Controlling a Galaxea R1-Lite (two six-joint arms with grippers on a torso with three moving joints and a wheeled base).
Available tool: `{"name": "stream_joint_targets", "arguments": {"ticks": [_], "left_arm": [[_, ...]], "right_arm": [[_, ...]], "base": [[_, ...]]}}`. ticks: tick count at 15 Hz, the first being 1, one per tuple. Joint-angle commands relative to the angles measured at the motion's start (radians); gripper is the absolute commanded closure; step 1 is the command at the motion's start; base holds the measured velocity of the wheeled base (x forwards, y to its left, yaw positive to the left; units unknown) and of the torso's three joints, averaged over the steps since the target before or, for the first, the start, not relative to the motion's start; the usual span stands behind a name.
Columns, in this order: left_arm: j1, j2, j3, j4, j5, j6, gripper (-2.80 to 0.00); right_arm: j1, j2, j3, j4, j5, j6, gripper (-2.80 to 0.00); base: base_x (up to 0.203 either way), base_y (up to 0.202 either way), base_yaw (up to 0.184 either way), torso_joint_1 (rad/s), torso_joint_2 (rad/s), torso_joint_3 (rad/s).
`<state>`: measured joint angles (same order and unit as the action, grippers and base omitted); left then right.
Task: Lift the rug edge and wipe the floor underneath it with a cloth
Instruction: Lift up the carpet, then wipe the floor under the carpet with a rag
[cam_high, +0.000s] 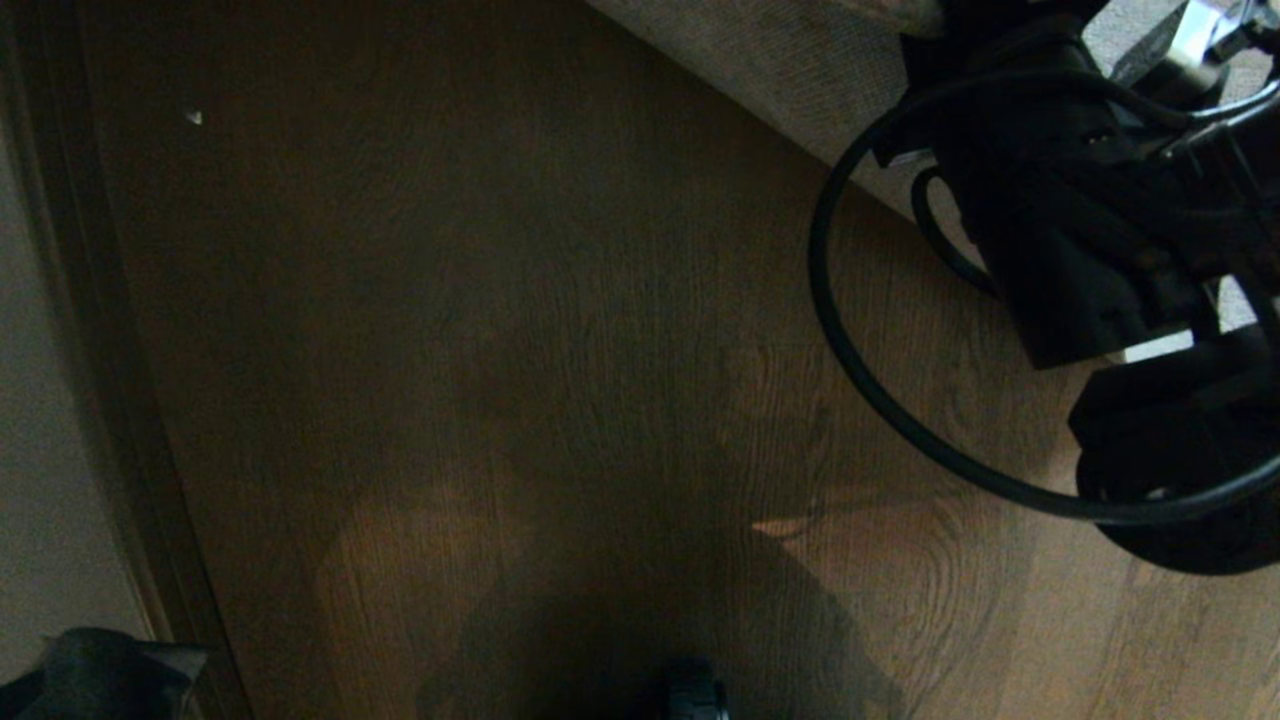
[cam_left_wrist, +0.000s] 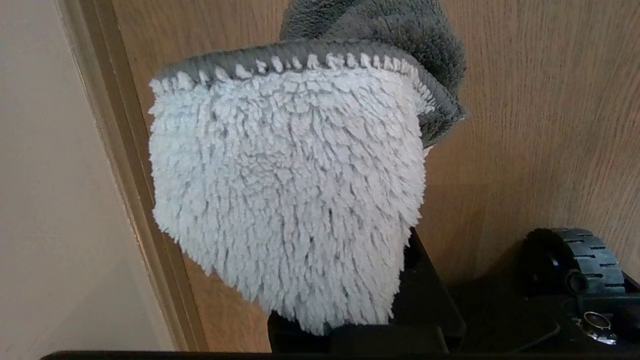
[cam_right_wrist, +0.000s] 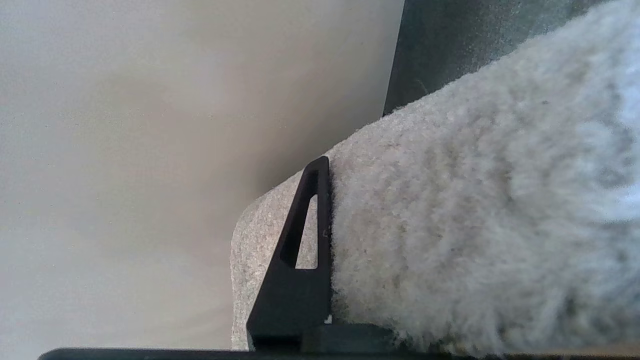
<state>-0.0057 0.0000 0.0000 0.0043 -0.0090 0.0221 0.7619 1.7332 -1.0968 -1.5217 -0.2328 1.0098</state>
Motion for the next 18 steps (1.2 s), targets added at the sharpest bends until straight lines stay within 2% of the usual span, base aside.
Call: {"name": "stream_joint_targets", "arguments": {"ticks": [1,18], "left_arm": [[0.000,0.000,0.000,0.000,0.000,-0.001,0.00],[0.000,0.000,0.000,-0.001,-0.011,0.004,0.00]], "right_arm": [[-0.001,0.000,0.005,-0.034,-0.003,0.006,0.00],[-0.001,0.039,-0.006,-0.048,-0.007,0.035,0.00]], "base": [[0.000,0.000,0.000,0.000,0.00,0.000],[0.000,0.000,0.000,0.000,0.00,0.000]]}}
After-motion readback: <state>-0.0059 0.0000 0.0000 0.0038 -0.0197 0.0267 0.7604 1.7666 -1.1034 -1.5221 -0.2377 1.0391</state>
